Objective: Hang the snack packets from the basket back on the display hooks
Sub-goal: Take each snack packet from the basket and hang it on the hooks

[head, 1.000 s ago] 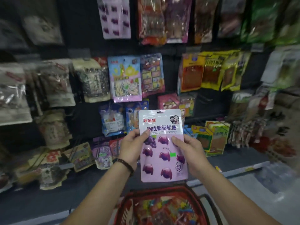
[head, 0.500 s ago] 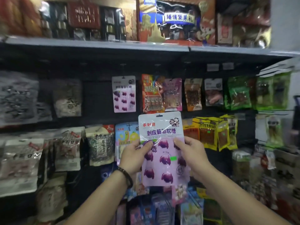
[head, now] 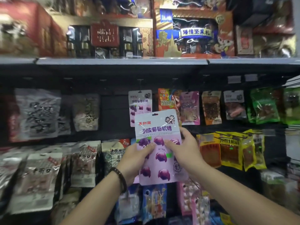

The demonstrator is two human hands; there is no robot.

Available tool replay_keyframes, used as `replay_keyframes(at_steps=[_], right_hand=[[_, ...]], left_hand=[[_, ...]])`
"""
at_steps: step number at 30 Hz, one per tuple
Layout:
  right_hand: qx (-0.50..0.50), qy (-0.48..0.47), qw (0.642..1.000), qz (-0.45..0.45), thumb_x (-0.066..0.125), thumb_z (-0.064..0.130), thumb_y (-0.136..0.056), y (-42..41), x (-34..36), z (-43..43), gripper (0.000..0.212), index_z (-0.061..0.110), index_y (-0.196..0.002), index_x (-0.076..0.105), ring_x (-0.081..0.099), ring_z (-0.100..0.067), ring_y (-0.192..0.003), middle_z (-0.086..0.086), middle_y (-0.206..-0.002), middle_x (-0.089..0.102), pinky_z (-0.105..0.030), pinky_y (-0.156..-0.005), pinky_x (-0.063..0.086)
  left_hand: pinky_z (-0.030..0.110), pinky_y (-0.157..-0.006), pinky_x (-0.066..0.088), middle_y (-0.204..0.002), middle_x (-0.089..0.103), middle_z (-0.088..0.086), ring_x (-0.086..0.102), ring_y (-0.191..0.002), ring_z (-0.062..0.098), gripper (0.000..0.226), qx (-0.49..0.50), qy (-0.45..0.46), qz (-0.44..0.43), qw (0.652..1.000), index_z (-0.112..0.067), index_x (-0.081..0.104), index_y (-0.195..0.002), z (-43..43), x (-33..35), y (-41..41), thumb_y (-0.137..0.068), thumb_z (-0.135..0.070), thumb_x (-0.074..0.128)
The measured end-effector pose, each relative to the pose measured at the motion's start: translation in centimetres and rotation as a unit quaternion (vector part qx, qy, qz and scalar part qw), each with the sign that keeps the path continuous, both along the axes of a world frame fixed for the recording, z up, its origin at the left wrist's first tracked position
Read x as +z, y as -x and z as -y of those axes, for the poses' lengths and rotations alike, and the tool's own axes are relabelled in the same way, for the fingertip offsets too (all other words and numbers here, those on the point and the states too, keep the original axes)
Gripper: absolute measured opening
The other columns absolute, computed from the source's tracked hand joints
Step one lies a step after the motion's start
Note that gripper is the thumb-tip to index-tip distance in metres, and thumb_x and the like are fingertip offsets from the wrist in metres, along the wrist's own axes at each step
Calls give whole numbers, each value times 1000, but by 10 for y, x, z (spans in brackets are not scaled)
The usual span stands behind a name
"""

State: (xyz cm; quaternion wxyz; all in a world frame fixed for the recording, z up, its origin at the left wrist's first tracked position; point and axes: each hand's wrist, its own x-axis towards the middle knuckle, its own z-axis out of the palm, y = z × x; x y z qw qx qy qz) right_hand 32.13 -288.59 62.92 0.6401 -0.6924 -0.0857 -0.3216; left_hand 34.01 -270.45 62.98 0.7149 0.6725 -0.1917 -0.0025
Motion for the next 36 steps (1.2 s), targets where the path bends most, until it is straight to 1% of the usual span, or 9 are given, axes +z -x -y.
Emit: replay_keyframes(at_steps=[6, 11, 13, 15, 18, 21, 26, 32, 36], right_hand=[[-2, 115, 991, 64, 80, 14, -96, -73, 50, -36, 85, 50, -157, 33, 72, 1, -108, 31, -134, 64, -30, -91, 64], [-32, 179, 981, 71, 75, 20, -99, -134, 109, -50, 83, 39, -166, 30, 66, -24, -128, 7, -163, 47, -49, -101, 62], [-41, 188, 979, 73, 74, 17, -100, -156, 129, -48, 82, 32, -168, 31, 68, -23, -120, 3, -166, 44, -32, -89, 64], [-35, 182, 980, 77, 73, 12, -101, -174, 144, -38, 81, 28, -169, 31, 68, -9, -98, 4, -165, 43, -5, -64, 51], [-38, 164, 982, 79, 71, 8, -102, -195, 158, -25, 79, 27, -168, 33, 64, -2, -84, 1, -166, 43, -2, -50, 45], [-64, 170, 980, 78, 73, 8, -100, -210, 164, -18, 80, 29, -167, 35, 67, -9, -97, 1, -169, 40, -10, -56, 49], [-33, 188, 979, 72, 72, 6, -100, -227, 164, -14, 81, 31, -167, 35, 72, -6, -94, 0, -164, 47, -14, -63, 59], [-4, 173, 984, 38, 69, 6, -101, -240, 159, -19, 77, 31, -166, 34, 78, -15, -94, 5, -126, 68, -31, -73, 69], [-6, 164, 986, 29, 68, 7, -102, -242, 165, -20, 76, 31, -165, 33, 79, -17, -95, 3, -120, 71, -39, -79, 69]], left_hand=[[54, -87, 64, -102, 82, 13, 81, -90, 33, 20, 63, 11, 72, 995, -12, 68, -118, -30, 46, -72, -100, -21, 72], [50, -86, 66, -120, 75, -6, 80, -95, 21, 82, 149, 32, 171, 973, -49, 34, -149, -38, 95, -149, -89, -24, 84], [45, -89, 65, -126, 73, -10, 78, -101, 15, 78, 153, 26, 208, 966, -50, 39, -149, -35, 113, -173, -90, -23, 82], [43, -85, 66, -131, 69, -9, 78, -99, 15, 70, 148, 12, 223, 964, -46, 45, -150, -28, 129, -190, -94, -23, 78], [43, -80, 68, -135, 67, -3, 80, -92, 20, 63, 135, -19, 254, 958, -42, 49, -151, -16, 144, -208, -98, -19, 74], [44, -80, 67, -138, 67, 0, 80, -89, 21, 62, 132, -28, 269, 953, -42, 50, -151, -9, 150, -219, -98, -18, 73], [35, -72, 67, -136, 66, -1, 81, -85, 15, 61, 126, -18, 261, 957, -43, 45, -153, -10, 141, -228, -103, -18, 67], [38, -75, 68, -132, 69, -2, 81, -86, 13, 63, 139, -29, 257, 956, -43, 45, -154, -16, 137, -234, -102, -15, 67], [33, -72, 67, -128, 71, -3, 81, -87, 13, 61, 137, -33, 270, 953, -41, 47, -153, -14, 141, -234, -103, -14, 67]])
